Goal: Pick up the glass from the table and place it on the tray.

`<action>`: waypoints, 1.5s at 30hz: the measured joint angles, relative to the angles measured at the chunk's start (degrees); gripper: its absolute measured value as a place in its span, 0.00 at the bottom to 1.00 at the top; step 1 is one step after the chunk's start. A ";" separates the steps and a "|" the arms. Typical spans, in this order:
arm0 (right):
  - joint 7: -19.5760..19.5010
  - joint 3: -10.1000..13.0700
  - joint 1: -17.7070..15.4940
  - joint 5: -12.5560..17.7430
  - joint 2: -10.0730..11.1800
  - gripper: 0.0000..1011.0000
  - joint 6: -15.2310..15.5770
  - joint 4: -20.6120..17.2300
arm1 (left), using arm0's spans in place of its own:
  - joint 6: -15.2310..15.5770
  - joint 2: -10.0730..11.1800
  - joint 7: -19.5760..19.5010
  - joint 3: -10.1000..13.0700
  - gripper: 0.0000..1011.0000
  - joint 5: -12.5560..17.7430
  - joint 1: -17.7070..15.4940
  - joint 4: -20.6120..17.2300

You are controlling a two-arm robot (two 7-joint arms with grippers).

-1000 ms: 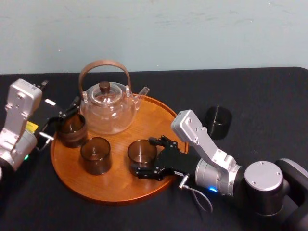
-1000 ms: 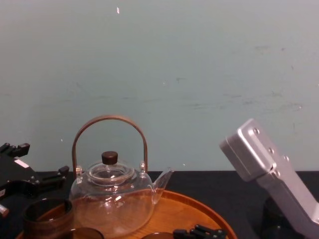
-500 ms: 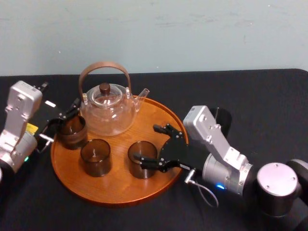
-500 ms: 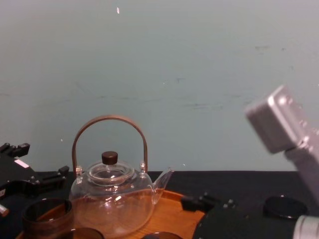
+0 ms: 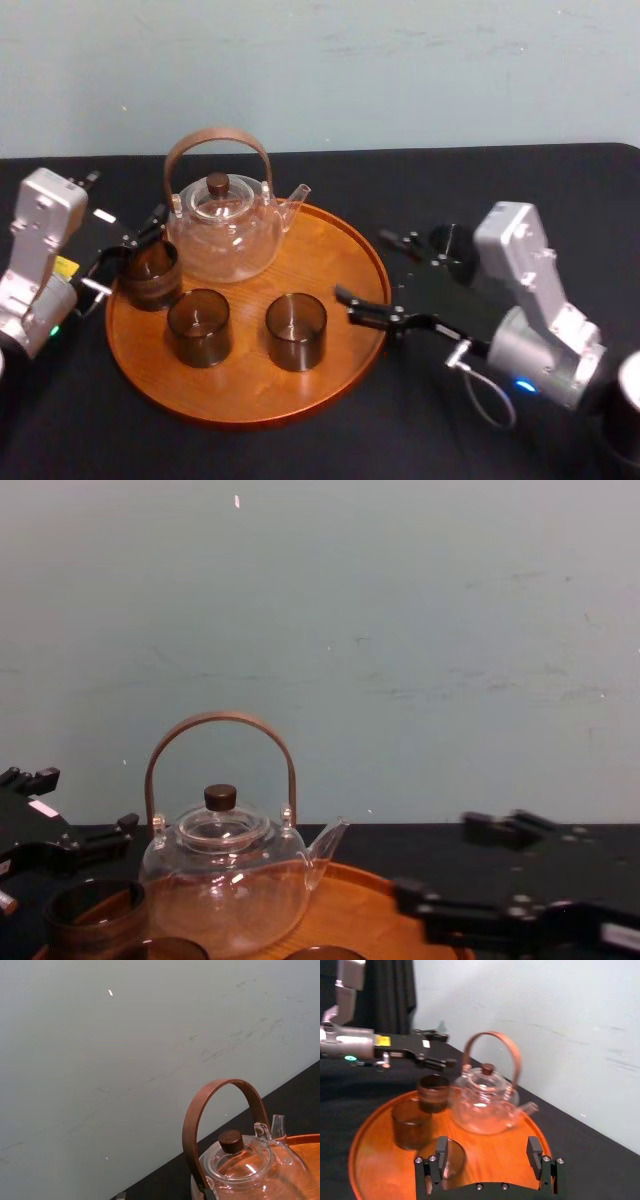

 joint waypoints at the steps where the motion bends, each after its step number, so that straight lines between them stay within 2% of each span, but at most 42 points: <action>1: -0.22 0.51 -0.48 0.21 0.29 0.99 -0.05 -0.26 | 0.00 0.00 0.00 0.00 0.99 0.00 0.00 0.00; 9: -2.15 5.99 -5.56 2.33 2.64 0.99 -0.52 -1.43 | 0.00 0.00 0.00 0.00 0.99 0.00 0.00 0.00; 14: -3.54 9.57 -8.34 3.50 3.08 0.99 -1.07 -1.15 | 0.00 0.00 0.00 0.00 0.99 0.00 0.00 0.00; 23: -4.63 13.56 -10.97 4.00 3.03 0.99 -1.67 0.26 | 0.00 0.00 0.00 0.00 0.99 0.00 0.00 0.00; 27: -4.91 14.24 -11.01 3.97 2.63 0.99 -1.57 0.83 | 0.00 0.00 0.00 0.00 0.99 0.00 0.00 0.00; 34: -5.24 14.64 -9.07 3.87 1.25 0.99 0.11 3.66 | 0.00 0.00 0.00 0.00 0.99 0.00 0.00 0.00; 45: -5.34 12.91 -2.78 2.16 -0.80 0.99 2.82 9.81 | 0.00 0.00 0.00 0.00 0.99 0.00 0.00 0.00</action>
